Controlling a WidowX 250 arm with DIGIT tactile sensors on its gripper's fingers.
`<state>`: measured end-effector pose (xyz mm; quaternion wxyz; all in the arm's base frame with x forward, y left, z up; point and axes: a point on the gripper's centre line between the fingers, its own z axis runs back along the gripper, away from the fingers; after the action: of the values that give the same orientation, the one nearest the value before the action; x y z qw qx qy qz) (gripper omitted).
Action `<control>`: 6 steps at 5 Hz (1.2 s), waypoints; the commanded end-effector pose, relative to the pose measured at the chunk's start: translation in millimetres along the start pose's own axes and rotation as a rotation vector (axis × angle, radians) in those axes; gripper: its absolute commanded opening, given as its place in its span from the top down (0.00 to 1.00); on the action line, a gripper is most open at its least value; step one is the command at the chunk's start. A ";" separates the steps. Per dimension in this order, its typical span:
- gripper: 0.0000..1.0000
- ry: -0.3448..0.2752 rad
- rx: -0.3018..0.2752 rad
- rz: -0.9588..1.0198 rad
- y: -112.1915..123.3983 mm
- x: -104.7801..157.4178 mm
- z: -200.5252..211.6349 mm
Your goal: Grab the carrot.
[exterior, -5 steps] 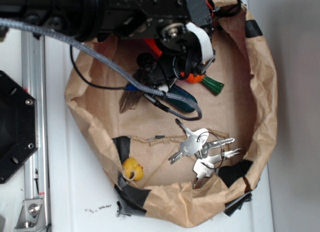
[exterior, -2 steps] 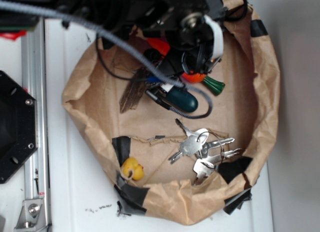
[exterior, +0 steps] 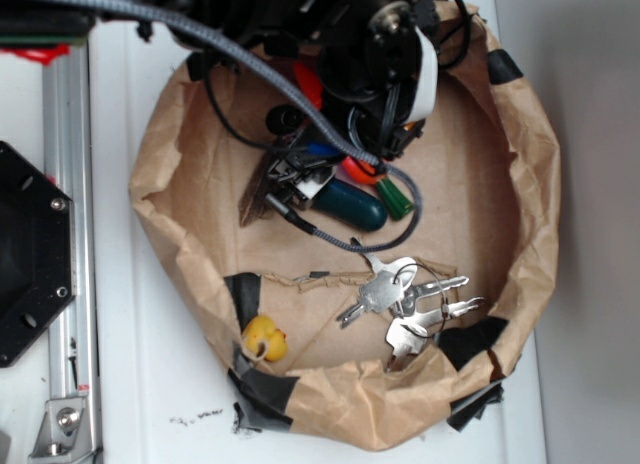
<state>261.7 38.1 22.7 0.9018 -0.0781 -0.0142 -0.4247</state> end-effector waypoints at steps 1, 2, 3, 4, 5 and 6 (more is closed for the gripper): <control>0.00 -0.014 0.027 -0.069 -24.0 24.1 20.9; 0.00 -0.036 0.080 -0.038 -17.1 23.0 40.0; 0.00 -0.074 0.130 0.005 -4.7 18.8 66.9; 0.00 -0.118 0.172 0.033 1.3 16.7 94.2; 0.00 -0.116 0.196 0.022 10.1 13.5 86.8; 0.00 -0.076 0.179 0.027 15.7 8.5 70.9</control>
<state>273.6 52.6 71.4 0.9082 -0.0283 -0.0678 -0.4121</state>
